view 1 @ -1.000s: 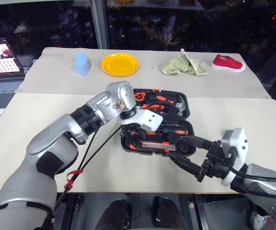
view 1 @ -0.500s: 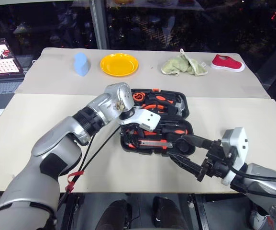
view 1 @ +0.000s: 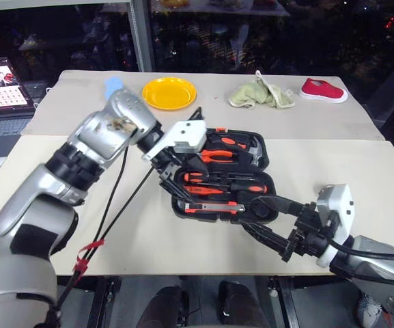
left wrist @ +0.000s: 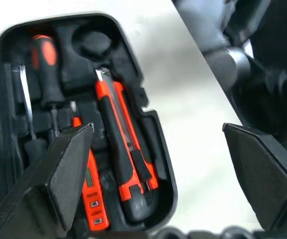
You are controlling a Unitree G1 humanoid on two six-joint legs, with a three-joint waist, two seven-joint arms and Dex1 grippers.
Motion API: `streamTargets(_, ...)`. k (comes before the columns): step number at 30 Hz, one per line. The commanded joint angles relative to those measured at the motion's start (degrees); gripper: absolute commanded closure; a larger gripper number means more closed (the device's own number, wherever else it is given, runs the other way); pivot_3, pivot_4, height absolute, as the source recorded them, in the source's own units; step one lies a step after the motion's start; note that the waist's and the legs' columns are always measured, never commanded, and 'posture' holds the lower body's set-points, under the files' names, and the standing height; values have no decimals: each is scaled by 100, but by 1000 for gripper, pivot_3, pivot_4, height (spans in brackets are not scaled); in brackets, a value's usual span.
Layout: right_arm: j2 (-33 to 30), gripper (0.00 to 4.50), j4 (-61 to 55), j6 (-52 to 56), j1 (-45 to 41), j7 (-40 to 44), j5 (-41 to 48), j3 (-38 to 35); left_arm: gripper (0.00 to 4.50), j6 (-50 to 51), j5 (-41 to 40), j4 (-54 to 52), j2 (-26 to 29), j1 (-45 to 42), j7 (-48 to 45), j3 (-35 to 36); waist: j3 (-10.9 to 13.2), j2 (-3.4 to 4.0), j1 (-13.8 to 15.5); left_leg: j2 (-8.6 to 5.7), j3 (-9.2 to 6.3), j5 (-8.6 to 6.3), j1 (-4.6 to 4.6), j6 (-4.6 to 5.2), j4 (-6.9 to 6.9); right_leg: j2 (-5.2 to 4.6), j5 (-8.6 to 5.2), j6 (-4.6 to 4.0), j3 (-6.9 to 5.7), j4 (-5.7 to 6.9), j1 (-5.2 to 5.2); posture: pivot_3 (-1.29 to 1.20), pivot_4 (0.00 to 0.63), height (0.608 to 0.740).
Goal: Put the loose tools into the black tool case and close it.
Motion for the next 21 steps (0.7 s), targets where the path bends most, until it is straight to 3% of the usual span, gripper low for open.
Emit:
streamTargets(1,-128,0,-165,-52,-17,-2,230,-267,1684,-435,-14,30,-288,368,268,596,0,0,15,0,-1,0,0,0,2,0,1,0,0,0,1,0,150,740)
streamTargets(8,-364,0,-92,11,-82,2,435,-329,4256,-1234,459,487,-787,1069,615,847,0,0,24,0,1,-1,-2,0,-1,-7,3,0,4,-5,-3,0,150,740)
streamTargets(21,-494,0,-22,-37,-176,-92,460,-269,4383,-1812,1301,918,-1155,1189,787,809,0,0,105,0,1,-5,-10,5,-1,-29,6,1,6,-11,-5,0,150,740)
